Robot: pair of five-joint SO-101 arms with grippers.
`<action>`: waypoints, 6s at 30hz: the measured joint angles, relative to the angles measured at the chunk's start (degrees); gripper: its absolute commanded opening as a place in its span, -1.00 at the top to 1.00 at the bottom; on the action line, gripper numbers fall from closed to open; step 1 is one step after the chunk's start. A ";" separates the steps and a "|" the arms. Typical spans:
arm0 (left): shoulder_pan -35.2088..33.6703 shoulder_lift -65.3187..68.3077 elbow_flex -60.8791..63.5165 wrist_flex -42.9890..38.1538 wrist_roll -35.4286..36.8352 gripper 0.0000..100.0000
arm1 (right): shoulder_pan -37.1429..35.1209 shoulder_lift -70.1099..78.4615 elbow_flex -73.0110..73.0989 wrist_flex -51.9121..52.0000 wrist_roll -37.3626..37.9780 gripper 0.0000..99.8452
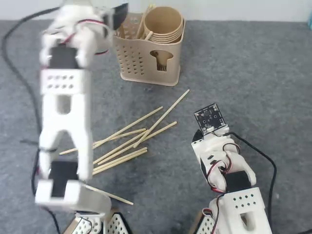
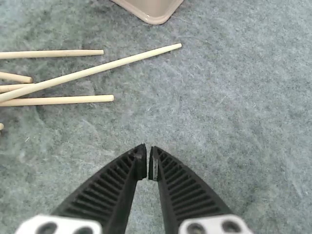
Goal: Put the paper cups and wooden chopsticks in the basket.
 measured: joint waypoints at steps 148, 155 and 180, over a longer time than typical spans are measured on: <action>-38.51 23.91 -30.15 40.44 -5.71 0.37 | -30.51 16.09 -34.11 14.33 -9.85 0.99; -25.67 5.98 -6.95 40.44 -16.97 0.37 | -24.00 16.09 -34.11 14.33 -11.16 0.99; -1.93 -6.95 50.46 13.36 -56.70 0.37 | -6.33 16.09 -34.11 13.10 -19.52 0.99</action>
